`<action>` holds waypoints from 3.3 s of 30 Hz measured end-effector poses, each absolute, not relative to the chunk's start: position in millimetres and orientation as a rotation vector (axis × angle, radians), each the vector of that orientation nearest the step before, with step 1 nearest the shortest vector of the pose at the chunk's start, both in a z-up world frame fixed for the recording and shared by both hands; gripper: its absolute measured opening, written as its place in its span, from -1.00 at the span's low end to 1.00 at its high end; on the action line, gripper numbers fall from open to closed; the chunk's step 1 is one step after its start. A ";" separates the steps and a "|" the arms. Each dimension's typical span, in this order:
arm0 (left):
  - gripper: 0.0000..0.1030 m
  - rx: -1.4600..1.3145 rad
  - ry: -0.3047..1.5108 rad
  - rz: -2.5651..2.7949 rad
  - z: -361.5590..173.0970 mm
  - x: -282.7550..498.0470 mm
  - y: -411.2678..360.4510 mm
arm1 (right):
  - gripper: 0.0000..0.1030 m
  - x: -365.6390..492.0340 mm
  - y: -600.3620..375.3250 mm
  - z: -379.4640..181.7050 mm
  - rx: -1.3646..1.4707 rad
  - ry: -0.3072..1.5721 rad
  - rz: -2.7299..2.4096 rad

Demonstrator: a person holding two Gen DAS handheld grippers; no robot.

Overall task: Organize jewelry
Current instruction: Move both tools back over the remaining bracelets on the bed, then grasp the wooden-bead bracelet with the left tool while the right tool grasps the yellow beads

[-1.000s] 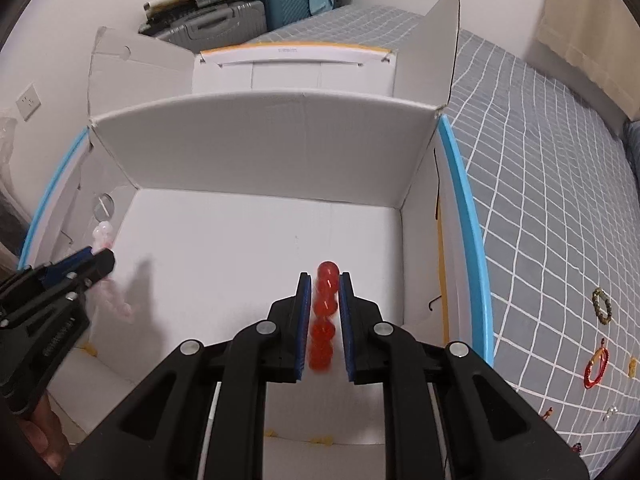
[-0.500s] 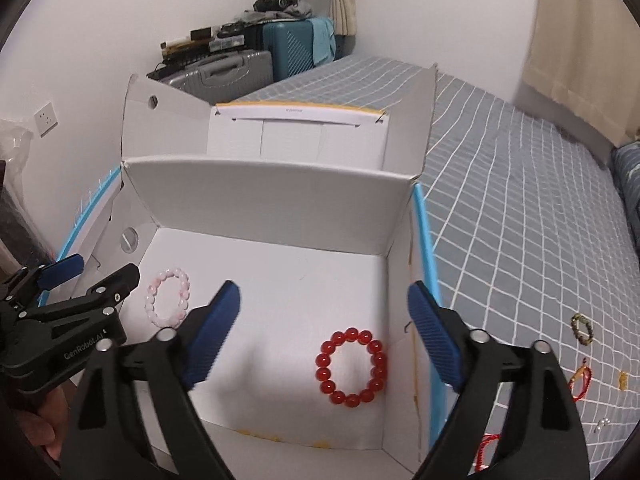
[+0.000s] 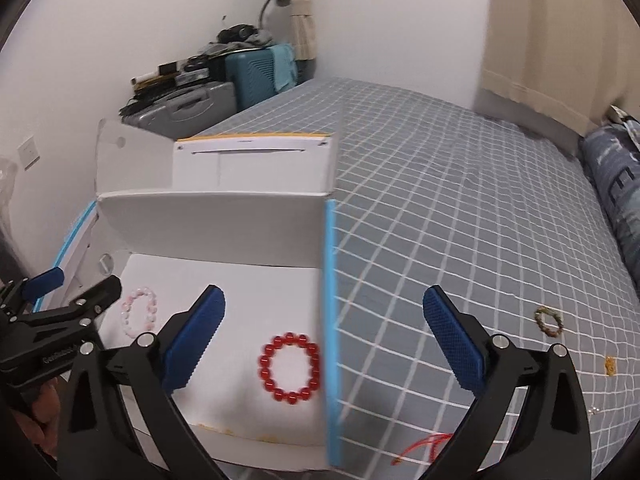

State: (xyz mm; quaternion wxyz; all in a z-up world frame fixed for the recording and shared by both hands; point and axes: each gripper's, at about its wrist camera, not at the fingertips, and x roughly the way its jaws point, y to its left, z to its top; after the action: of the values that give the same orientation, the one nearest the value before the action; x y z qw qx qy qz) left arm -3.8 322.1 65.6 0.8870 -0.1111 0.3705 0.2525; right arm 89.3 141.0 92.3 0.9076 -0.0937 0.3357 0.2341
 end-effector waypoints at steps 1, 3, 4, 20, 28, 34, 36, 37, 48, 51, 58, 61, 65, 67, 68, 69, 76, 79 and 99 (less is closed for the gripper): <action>0.89 -0.222 0.760 0.518 67.7 -2.0 315.8 | 0.85 90.2 134.2 91.8 -0.191 0.690 0.475; 0.89 -0.218 0.743 0.496 71.8 2.7 302.9 | 0.85 92.6 118.9 91.5 -0.182 0.685 0.457; 0.89 -0.216 0.739 0.488 73.0 4.9 298.1 | 0.85 94.4 110.5 91.2 -0.178 0.683 0.447; 0.89 -0.155 0.729 0.248 71.9 83.1 162.7 | 0.85 137.0 -45.9 87.0 -0.110 0.712 0.222; 0.89 -0.121 0.766 0.142 52.7 122.3 96.7 | 0.85 152.7 -127.5 81.3 -0.052 0.737 0.105; 0.89 -0.084 0.796 0.076 38.3 148.2 50.6 | 0.85 161.1 -180.9 68.1 -0.037 0.760 0.031; 0.89 -0.082 0.808 0.056 33.5 159.5 35.6 | 0.85 167.0 -196.9 63.7 -0.026 0.770 0.011; 0.89 -0.076 0.812 0.050 31.8 162.4 31.5 | 0.85 168.8 -204.1 60.8 -0.025 0.775 0.002; 0.89 -0.005 0.869 -0.032 11.6 232.5 -36.8 | 0.85 206.0 -280.8 28.7 0.004 0.845 -0.080; 0.89 -0.003 0.875 -0.033 6.4 246.8 -41.9 | 0.85 220.3 -297.9 20.4 0.063 0.877 -0.102; 0.89 0.002 0.931 -0.034 -22.7 280.4 -53.3 | 0.85 238.5 -310.3 4.1 0.085 0.925 -0.126; 0.89 0.020 0.954 -0.032 -35.4 287.5 -58.6 | 0.85 244.8 -311.6 -6.2 0.074 0.937 -0.124; 0.88 0.009 0.991 -0.028 -48.9 294.2 -58.3 | 0.85 252.7 -314.0 -20.8 0.065 0.977 -0.134; 0.88 0.021 0.993 -0.025 -52.6 295.3 -59.8 | 0.85 254.6 -316.3 -25.0 0.076 0.989 -0.139; 0.88 0.029 0.993 -0.027 -54.0 295.7 -61.3 | 0.85 255.4 -317.8 -27.0 0.083 0.994 -0.141; 0.88 0.038 0.995 -0.032 -55.7 296.3 -63.4 | 0.85 256.1 -318.4 -28.5 0.088 0.999 -0.140; 0.84 0.045 1.017 -0.035 -66.5 302.7 -65.2 | 0.48 260.0 -317.4 -40.5 0.100 1.051 -0.129; 0.56 0.034 1.042 -0.038 -71.9 305.4 -62.9 | 0.25 261.0 -316.4 -44.6 0.103 1.074 -0.124; -0.81 0.003 1.075 -0.057 -70.5 302.3 -56.5 | -0.63 263.4 -309.3 -48.5 0.088 1.127 -0.143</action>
State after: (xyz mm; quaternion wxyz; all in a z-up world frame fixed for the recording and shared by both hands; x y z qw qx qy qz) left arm 302.3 -56.5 -70.5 0.8587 0.0014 0.5117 -0.0272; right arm 263.4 -309.3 -48.5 0.8420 0.0414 0.5336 -0.0679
